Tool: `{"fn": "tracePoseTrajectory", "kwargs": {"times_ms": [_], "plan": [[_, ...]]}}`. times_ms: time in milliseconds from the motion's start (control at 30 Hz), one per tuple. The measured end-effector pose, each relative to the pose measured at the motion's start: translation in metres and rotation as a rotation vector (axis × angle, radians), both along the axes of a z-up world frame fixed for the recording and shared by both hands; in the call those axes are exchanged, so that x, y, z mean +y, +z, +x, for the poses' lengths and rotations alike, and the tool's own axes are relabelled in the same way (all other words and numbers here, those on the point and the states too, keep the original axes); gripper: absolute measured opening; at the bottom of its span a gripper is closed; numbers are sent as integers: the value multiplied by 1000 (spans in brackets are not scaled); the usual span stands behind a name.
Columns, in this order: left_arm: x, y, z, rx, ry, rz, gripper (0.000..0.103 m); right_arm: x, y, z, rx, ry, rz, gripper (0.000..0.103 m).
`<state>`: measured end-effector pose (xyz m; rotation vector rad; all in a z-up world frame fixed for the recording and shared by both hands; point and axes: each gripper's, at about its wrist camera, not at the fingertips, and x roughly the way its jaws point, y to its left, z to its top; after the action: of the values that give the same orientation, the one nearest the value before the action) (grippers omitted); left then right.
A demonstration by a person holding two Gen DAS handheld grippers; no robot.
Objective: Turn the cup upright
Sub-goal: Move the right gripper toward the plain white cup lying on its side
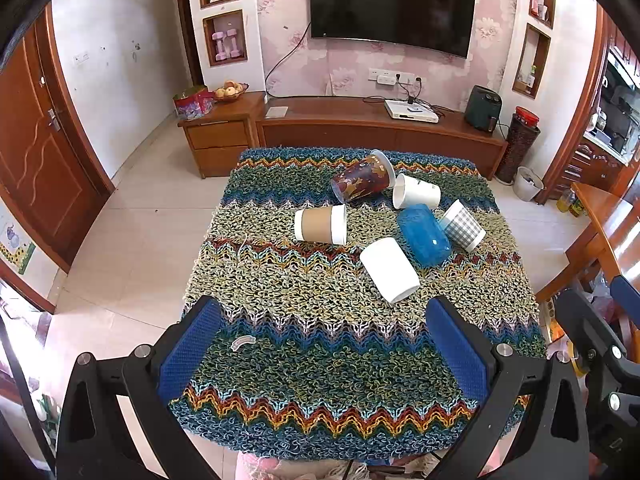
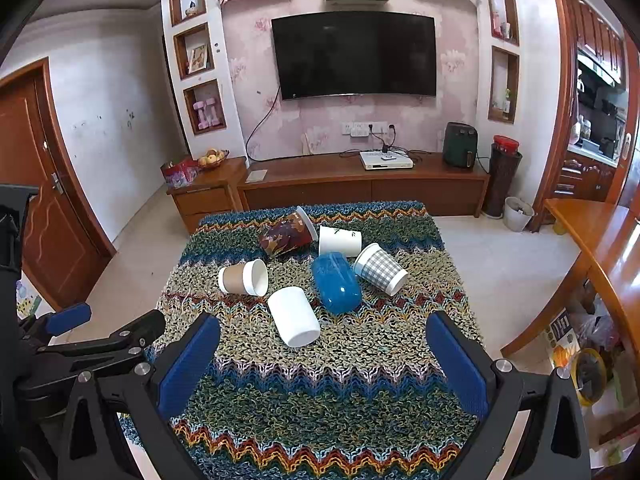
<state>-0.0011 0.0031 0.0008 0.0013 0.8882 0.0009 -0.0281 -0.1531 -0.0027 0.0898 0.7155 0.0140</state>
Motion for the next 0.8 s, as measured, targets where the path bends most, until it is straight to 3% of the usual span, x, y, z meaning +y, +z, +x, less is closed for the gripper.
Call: {"fn": "tracePoseTrajectory", "kwargs": {"times_ms": [800], "plan": [[2, -4, 1, 9, 7, 7, 102, 6, -5, 9, 38, 5, -14, 103]]}}
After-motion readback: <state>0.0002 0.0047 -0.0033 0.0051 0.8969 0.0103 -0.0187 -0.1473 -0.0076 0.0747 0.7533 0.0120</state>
